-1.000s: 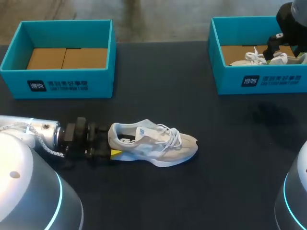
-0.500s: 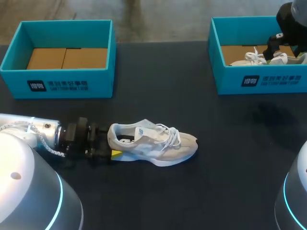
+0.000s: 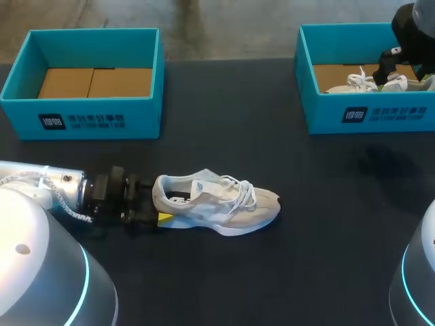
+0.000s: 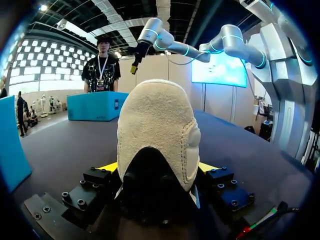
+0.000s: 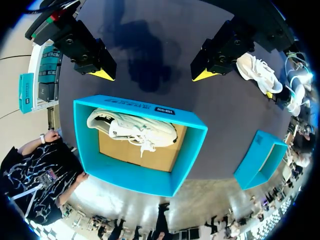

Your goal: Take the shoe out of the shoebox, open the shoe tongue, remove and reinsert the insole, then place the shoe into the shoebox

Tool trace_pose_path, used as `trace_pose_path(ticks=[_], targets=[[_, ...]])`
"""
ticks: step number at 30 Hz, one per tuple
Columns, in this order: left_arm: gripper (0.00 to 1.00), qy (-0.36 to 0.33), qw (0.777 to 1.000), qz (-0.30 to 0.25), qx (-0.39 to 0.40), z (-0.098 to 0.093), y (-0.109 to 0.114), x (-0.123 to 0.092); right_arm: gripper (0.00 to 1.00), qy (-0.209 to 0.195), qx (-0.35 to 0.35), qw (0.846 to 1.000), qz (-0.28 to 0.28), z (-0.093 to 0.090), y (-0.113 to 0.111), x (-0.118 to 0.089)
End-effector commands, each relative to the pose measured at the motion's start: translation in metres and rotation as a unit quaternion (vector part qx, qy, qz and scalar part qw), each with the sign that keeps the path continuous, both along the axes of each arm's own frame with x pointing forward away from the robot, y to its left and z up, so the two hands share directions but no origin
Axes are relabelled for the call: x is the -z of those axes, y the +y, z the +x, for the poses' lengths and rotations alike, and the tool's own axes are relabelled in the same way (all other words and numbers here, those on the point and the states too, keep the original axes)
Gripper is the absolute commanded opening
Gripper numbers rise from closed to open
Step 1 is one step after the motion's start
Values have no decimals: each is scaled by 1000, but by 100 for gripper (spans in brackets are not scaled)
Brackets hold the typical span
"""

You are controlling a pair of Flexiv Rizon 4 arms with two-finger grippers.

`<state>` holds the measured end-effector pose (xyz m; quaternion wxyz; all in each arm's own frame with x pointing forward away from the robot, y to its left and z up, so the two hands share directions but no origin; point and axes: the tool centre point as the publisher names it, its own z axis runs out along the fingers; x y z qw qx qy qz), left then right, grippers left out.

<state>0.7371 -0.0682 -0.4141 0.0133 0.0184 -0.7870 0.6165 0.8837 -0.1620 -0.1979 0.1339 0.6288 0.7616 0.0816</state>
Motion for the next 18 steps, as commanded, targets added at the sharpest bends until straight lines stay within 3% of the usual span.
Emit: trace_pose_path(ticks=[1, 12, 18], targets=[[0, 0, 1000, 2, -2, 0, -2, 2, 100, 0, -1, 1000, 1, 0, -1, 1], [0, 0, 1000, 2, -2, 0, -2, 2, 100, 0, -1, 1000, 1, 0, -1, 1], [0, 0, 1000, 2, -2, 0, -2, 2, 100, 10, 49, 999, 2, 0, 35, 5]])
